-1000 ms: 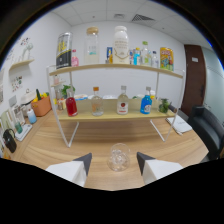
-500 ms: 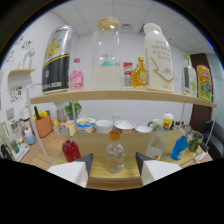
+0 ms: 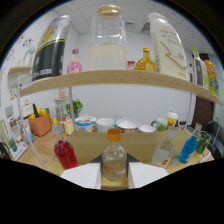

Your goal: Make me a cup of Mount Fuji.

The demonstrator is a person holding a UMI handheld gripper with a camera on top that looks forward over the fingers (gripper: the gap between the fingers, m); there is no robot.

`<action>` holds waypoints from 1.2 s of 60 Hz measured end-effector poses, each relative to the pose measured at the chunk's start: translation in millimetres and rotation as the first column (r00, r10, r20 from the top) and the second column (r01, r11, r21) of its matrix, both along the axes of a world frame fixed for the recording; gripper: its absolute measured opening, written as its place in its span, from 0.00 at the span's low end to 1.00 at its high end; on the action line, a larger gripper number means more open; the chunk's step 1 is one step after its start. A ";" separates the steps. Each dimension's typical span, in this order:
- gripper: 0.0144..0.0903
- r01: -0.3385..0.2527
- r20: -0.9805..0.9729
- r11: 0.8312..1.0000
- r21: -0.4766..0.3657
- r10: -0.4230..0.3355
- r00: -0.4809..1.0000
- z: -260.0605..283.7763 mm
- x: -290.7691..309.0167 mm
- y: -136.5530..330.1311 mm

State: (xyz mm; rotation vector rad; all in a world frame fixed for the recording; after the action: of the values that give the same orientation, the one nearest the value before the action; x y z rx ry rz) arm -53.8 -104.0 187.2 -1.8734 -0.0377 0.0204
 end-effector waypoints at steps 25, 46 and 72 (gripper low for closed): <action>0.28 -0.016 0.029 1.000 0.016 0.015 0.999 0.2 -16.9 -77.3; 0.28 0.055 -0.366 0.989 -0.140 -0.104 0.925 -73.0 -17.4 -123.1; 0.28 0.116 -0.982 0.979 -0.168 -0.176 0.063 -49.0 -3.5 -96.3</action>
State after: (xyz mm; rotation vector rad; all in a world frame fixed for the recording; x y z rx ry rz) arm -57.2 -200.2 138.3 -1.4895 1.1753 1.2316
